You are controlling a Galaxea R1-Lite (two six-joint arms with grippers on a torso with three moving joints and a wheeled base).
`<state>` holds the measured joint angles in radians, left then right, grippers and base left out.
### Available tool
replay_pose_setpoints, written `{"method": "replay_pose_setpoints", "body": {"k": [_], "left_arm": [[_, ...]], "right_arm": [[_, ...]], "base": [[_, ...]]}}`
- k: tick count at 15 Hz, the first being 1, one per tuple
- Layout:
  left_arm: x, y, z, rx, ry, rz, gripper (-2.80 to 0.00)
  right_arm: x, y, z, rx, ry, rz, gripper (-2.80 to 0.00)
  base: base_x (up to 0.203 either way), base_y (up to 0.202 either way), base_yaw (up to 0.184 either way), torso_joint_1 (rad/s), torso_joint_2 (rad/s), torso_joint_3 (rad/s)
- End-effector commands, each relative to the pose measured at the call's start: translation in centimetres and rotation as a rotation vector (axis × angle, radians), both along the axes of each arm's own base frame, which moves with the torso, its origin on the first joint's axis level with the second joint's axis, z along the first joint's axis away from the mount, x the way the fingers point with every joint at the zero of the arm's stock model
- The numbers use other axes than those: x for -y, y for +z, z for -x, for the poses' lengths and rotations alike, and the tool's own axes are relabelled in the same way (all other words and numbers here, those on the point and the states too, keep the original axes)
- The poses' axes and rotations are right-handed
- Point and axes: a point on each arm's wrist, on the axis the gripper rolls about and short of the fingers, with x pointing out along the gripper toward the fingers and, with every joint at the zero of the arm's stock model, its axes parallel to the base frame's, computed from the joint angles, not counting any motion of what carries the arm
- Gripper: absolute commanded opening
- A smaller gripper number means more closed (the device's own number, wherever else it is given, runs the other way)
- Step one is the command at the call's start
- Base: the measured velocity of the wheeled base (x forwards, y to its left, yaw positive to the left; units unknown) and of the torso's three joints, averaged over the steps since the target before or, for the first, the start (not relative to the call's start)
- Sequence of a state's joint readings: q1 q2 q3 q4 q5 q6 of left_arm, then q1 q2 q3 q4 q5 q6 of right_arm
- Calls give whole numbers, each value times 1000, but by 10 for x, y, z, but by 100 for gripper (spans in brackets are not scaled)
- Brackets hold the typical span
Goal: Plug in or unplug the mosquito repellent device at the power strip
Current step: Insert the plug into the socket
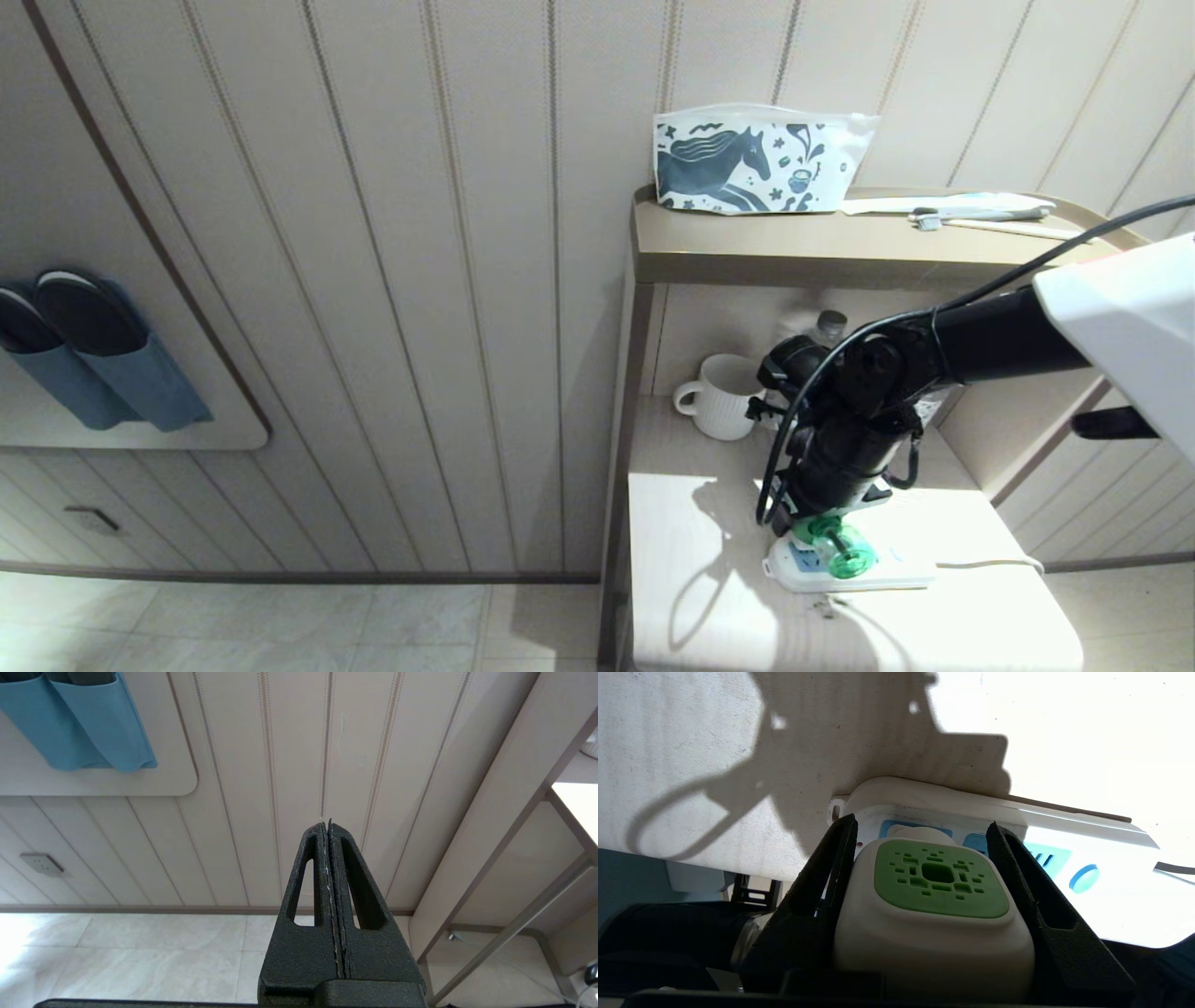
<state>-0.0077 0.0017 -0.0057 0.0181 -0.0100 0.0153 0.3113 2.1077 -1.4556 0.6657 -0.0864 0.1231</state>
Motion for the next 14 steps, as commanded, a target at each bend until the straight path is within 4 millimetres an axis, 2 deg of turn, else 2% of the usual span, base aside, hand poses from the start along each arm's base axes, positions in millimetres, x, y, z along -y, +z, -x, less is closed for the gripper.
{"method": "replay_pose_setpoints", "body": {"k": [1, 11, 14], "left_arm": [[0, 0, 0, -1, 1, 0, -280], [0, 0, 0, -3, 1, 0, -280], [0, 0, 0, -1, 0, 0, -280]], "right_arm": [[1, 1, 2, -5, -11, 1, -280], [-1, -4, 19, 10, -53, 1, -280], [-1, -7, 19, 0, -54, 3, -280]], "base": [[0, 0, 0, 0, 0, 0], [0, 0, 0, 0, 0, 0], [0, 0, 0, 0, 0, 0]]}}
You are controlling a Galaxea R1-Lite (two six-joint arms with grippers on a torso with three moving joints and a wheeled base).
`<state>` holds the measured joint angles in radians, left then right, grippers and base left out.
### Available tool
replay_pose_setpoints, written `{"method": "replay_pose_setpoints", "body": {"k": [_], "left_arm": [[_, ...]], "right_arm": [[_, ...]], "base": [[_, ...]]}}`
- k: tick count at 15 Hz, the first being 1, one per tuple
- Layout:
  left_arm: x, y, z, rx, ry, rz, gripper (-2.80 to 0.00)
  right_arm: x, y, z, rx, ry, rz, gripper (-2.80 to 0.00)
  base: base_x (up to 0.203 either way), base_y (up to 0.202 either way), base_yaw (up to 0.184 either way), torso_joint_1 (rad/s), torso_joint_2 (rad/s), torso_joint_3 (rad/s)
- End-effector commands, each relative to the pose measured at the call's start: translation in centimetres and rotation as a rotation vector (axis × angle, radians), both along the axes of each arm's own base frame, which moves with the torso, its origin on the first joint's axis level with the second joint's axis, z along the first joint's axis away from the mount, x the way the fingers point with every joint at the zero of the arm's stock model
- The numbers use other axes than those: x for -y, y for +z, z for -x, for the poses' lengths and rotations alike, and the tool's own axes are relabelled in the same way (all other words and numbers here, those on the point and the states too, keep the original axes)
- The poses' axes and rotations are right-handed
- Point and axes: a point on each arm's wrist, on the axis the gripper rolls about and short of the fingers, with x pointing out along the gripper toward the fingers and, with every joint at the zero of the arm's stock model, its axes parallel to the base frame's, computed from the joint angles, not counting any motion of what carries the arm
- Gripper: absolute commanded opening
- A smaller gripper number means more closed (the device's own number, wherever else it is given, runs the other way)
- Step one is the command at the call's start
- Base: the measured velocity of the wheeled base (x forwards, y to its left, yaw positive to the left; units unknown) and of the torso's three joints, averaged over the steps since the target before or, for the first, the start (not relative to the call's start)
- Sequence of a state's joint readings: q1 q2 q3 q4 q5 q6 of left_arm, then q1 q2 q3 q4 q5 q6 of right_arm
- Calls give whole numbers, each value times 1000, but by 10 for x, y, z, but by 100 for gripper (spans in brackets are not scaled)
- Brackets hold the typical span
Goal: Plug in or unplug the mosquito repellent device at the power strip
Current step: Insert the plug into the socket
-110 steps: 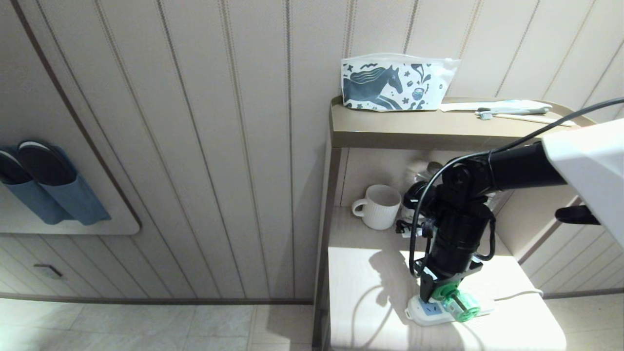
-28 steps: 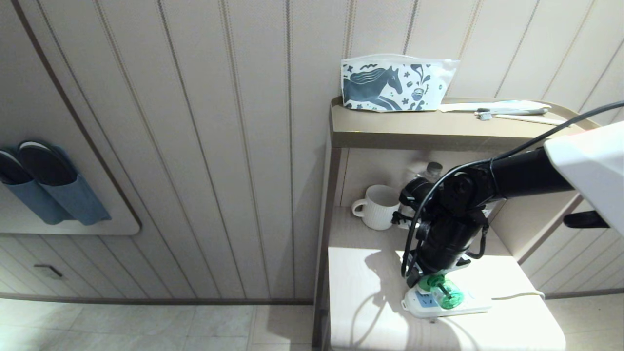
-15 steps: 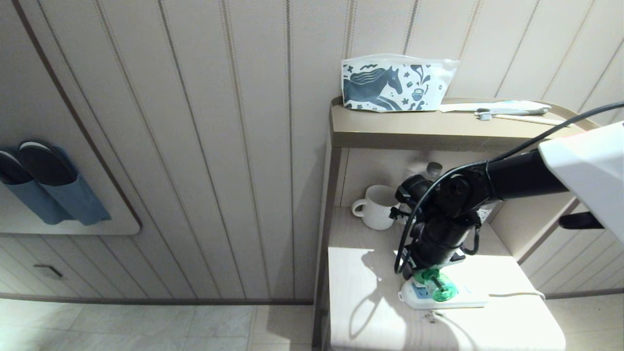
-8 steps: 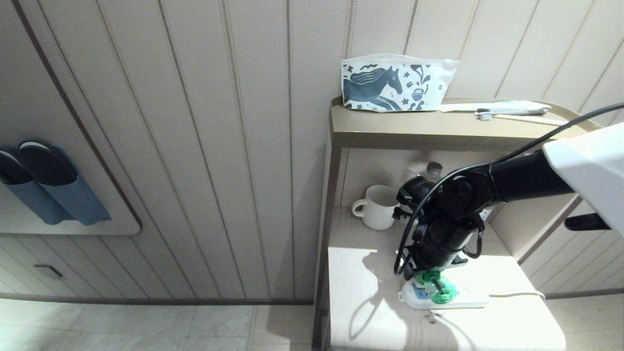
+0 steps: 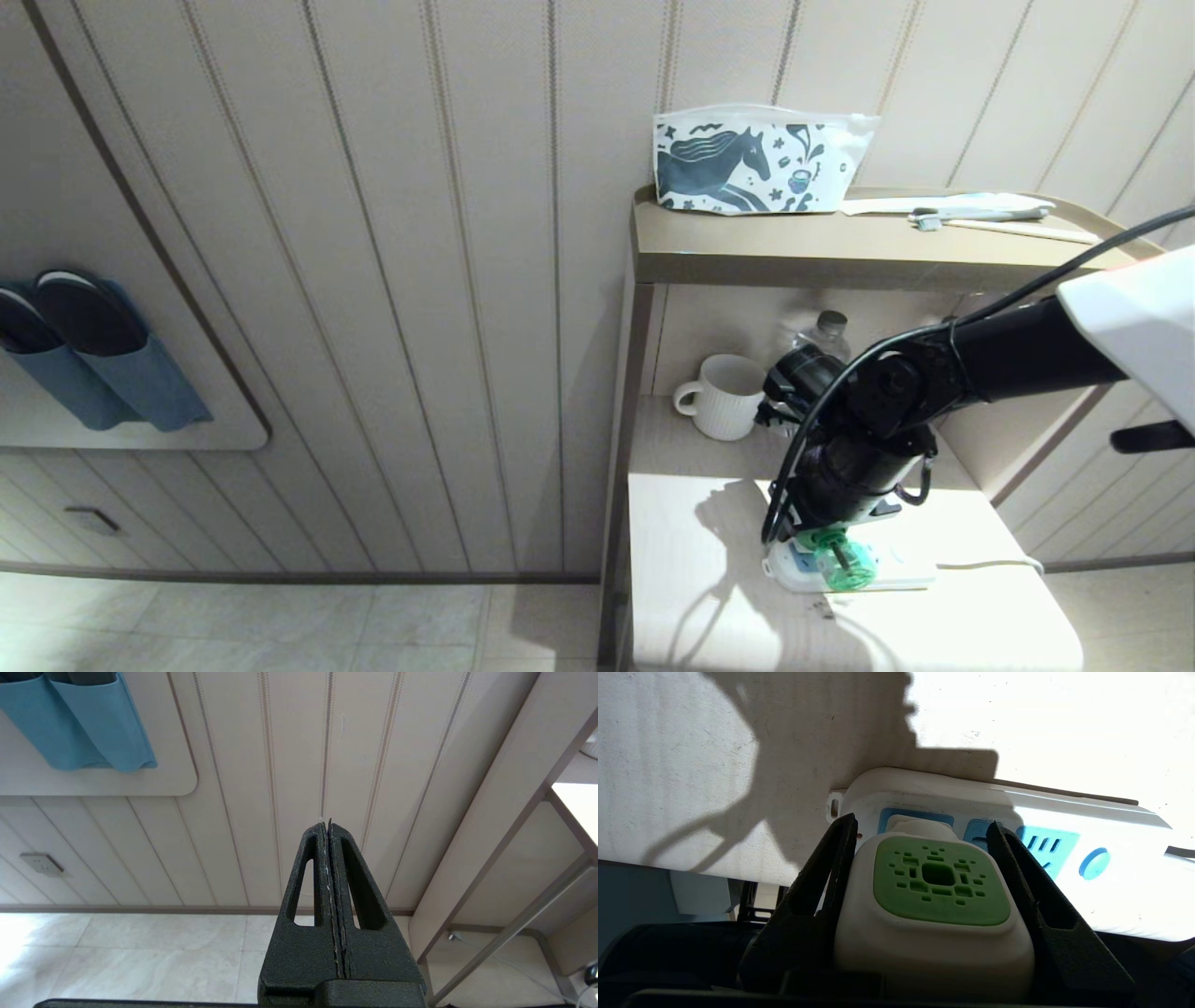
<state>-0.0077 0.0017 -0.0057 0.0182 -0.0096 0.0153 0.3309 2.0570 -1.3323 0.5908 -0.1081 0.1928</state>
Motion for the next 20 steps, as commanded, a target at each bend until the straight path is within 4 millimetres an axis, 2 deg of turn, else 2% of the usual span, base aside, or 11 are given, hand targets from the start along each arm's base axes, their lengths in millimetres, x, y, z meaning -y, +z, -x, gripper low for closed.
{"method": "replay_pose_setpoints", "body": {"k": [1, 7, 14, 20], "left_arm": [[0, 0, 0, -1, -1, 0, -280], [0, 0, 0, -1, -1, 0, -280], [0, 0, 0, -1, -1, 0, -280], [0, 0, 0, -1, 0, 0, -280]], "right_arm": [[0, -3, 0, -11, -4, 2, -280], [2, -11, -5, -28, -21, 4, -280], [2, -16, 0, -26, -21, 6, -280], [6, -10, 4, -9, -70, -11, -280]], "base": [[0, 0, 0, 0, 0, 0], [0, 0, 0, 0, 0, 0], [0, 0, 0, 0, 0, 0], [0, 0, 0, 0, 0, 0]]}}
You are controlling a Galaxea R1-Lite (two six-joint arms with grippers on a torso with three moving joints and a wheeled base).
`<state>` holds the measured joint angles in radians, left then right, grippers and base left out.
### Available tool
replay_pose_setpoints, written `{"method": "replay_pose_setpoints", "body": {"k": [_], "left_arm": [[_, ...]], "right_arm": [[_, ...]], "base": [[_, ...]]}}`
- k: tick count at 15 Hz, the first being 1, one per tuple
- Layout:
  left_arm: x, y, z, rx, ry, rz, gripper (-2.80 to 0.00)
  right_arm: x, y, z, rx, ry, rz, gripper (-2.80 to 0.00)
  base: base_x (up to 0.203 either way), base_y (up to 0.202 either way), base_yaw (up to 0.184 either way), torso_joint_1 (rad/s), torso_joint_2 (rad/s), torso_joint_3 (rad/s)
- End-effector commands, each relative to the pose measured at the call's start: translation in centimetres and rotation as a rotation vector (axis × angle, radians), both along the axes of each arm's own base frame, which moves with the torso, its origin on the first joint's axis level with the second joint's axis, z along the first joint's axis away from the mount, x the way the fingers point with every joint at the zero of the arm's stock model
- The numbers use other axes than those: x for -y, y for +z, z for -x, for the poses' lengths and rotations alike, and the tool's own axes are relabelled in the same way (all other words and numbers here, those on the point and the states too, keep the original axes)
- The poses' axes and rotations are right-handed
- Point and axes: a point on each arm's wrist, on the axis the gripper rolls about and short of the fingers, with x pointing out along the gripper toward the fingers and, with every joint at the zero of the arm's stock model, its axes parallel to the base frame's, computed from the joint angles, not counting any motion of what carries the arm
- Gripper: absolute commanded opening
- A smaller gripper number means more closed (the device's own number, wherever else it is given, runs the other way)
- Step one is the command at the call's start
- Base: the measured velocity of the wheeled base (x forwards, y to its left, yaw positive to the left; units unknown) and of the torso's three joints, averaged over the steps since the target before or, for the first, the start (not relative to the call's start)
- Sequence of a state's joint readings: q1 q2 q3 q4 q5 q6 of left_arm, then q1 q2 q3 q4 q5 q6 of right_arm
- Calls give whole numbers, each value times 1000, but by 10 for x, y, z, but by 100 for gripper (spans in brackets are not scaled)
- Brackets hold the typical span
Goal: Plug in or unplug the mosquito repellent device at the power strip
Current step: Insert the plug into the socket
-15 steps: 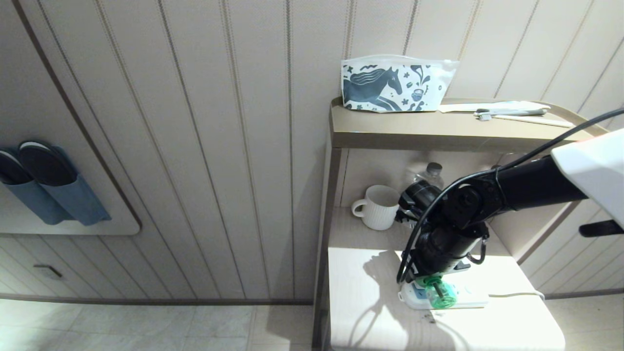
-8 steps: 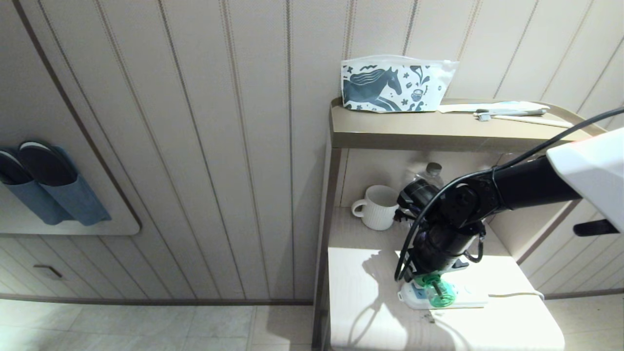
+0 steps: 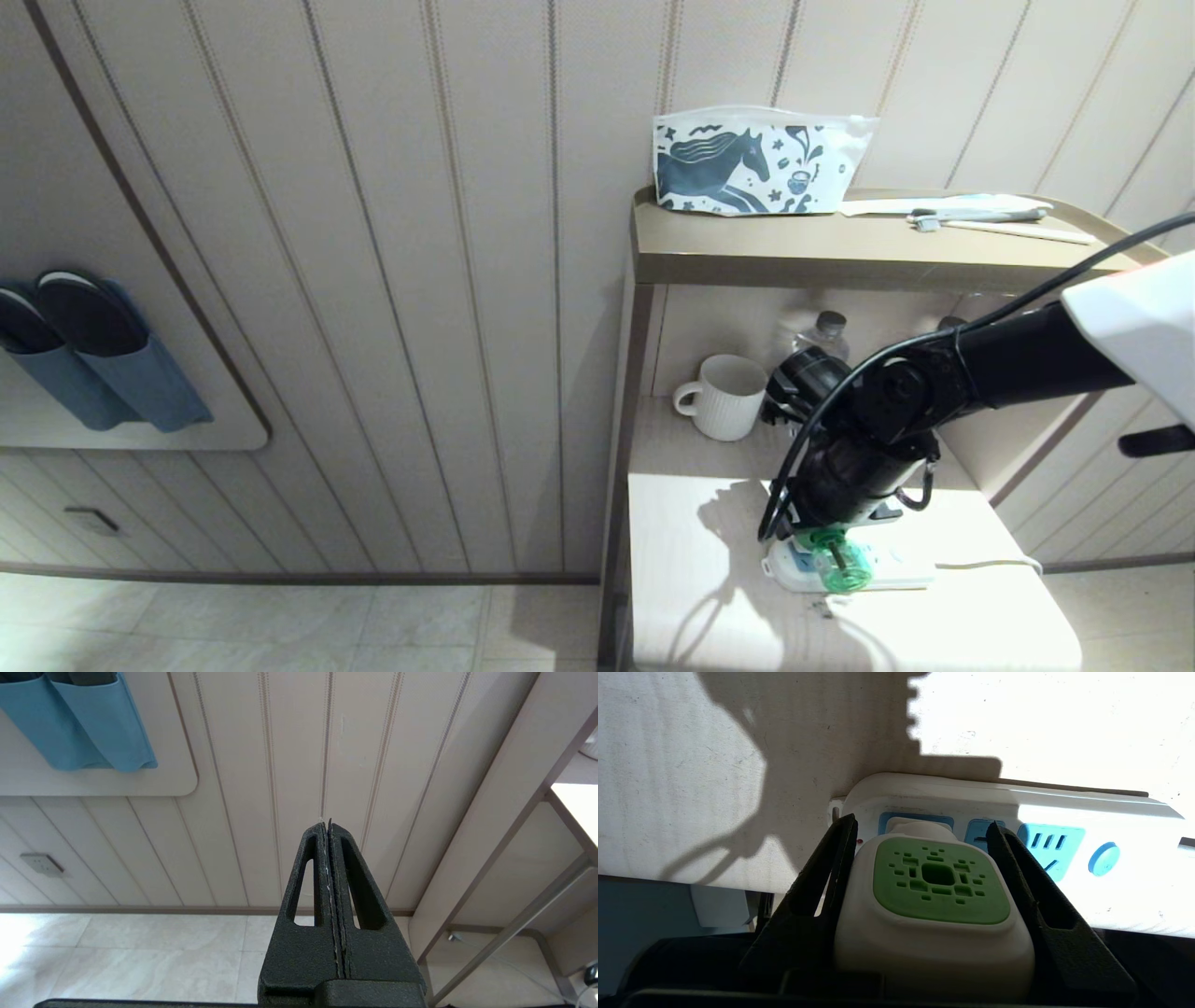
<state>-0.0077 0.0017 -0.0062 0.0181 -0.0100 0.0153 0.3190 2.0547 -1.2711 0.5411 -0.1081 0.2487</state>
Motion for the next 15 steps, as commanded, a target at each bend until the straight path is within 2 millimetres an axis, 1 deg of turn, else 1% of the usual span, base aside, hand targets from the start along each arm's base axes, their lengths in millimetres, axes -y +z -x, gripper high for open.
{"method": "replay_pose_setpoints", "body": {"k": [1, 5, 11, 15], "left_arm": [[0, 0, 0, -2, -1, 0, -280], [0, 0, 0, -2, 1, 0, -280], [0, 0, 0, -2, -1, 0, -280], [0, 0, 0, -2, 1, 0, -280]], "right_arm": [[1, -1, 2, -9, -4, 2, -280], [1, -10, 4, 21, -4, -4, -280], [1, -15, 6, 4, -1, -1, -280], [1, -12, 5, 13, -2, -1, -280]], "base": [[0, 0, 0, 0, 0, 0], [0, 0, 0, 0, 0, 0], [0, 0, 0, 0, 0, 0], [0, 0, 0, 0, 0, 0]]}}
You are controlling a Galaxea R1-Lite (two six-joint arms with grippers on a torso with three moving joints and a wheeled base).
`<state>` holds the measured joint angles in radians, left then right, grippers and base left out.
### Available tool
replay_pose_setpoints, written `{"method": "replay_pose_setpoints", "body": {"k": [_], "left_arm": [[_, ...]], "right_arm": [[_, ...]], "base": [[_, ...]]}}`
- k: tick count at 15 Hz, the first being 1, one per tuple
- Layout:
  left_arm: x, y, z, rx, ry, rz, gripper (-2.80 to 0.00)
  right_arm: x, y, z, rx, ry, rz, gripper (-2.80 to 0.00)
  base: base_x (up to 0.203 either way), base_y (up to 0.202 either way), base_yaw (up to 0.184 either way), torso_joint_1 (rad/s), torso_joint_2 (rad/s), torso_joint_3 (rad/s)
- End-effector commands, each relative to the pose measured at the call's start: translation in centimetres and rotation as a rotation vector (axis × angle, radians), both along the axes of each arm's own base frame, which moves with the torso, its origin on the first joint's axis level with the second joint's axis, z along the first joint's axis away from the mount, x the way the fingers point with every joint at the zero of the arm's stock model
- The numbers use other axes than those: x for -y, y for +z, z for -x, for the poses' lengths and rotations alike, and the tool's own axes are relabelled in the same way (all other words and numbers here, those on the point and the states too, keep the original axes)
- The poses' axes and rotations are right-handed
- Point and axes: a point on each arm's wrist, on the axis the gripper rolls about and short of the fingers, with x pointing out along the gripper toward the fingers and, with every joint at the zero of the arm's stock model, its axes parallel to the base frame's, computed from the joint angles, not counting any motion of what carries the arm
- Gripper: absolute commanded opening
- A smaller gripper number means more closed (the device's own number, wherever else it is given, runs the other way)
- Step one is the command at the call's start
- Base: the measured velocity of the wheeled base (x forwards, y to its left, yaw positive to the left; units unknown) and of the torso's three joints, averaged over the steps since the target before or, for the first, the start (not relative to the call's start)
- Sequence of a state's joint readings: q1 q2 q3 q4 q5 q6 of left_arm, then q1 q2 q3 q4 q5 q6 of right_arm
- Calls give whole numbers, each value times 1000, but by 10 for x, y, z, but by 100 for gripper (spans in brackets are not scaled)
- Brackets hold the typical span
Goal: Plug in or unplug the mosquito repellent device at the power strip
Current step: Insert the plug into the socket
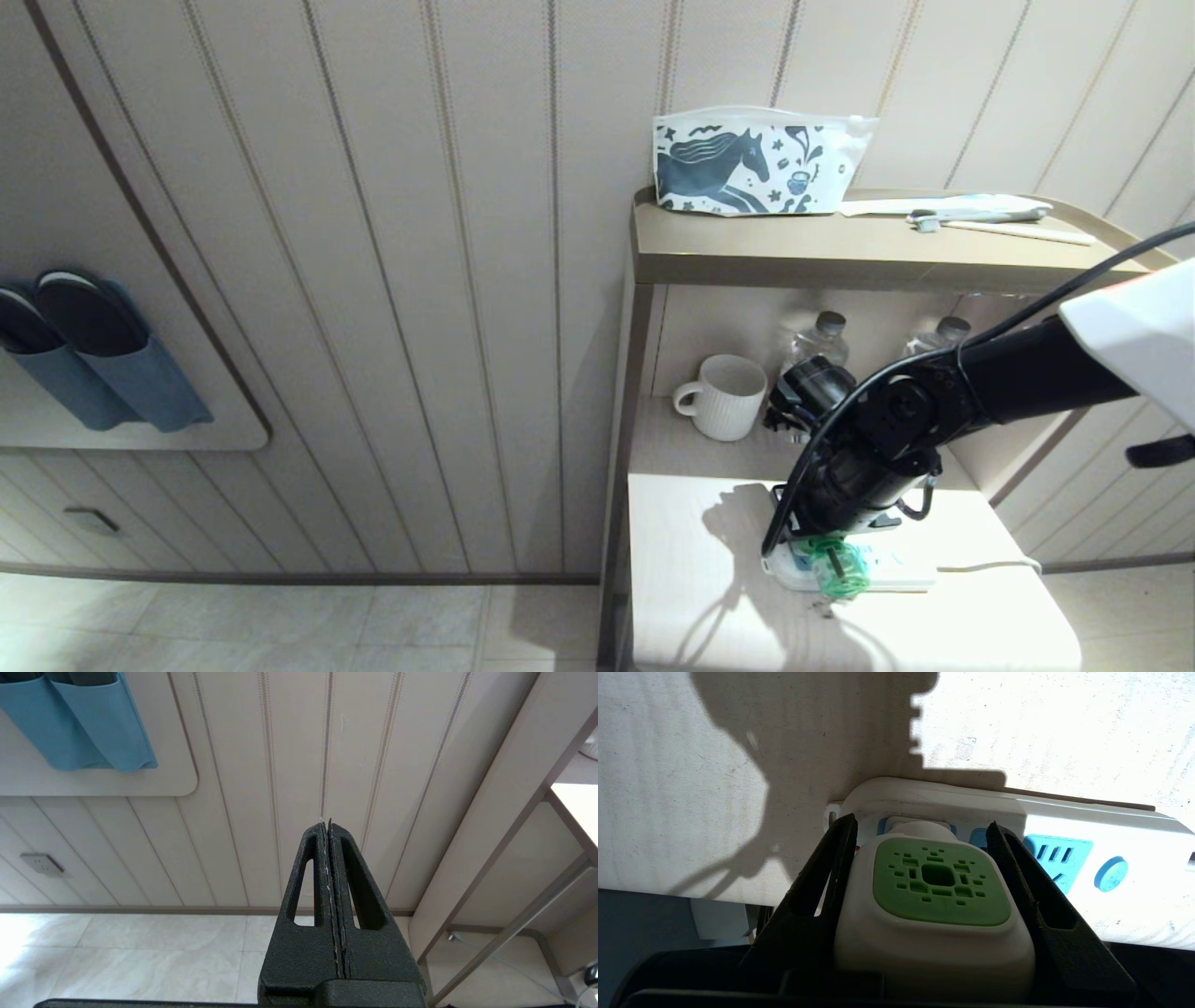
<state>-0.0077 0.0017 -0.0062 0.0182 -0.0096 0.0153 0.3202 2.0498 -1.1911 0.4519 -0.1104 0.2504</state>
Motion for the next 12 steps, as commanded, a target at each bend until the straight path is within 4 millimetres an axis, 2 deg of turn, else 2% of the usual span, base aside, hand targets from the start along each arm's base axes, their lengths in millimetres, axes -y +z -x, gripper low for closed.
{"method": "replay_pose_setpoints", "body": {"k": [1, 4, 5, 6, 12], "left_arm": [[0, 0, 0, -2, -1, 0, -280], [0, 0, 0, -3, 0, 0, -280], [0, 0, 0, -2, 0, 0, -280], [0, 0, 0, -2, -1, 0, -280], [0, 0, 0, -2, 0, 0, -280]], "right_arm": [[-1, 1, 0, 1, 1, 1, -280], [-5, 7, 4, 14, 18, -2, -280], [-6, 7, 4, 18, 20, -3, -111], [-6, 9, 4, 25, 19, -3, 0], [-6, 19, 2, 59, 19, -15, 0]], "base": [[0, 0, 0, 0, 0, 0], [0, 0, 0, 0, 0, 0], [0, 0, 0, 0, 0, 0], [0, 0, 0, 0, 0, 0], [0, 0, 0, 0, 0, 0]]}}
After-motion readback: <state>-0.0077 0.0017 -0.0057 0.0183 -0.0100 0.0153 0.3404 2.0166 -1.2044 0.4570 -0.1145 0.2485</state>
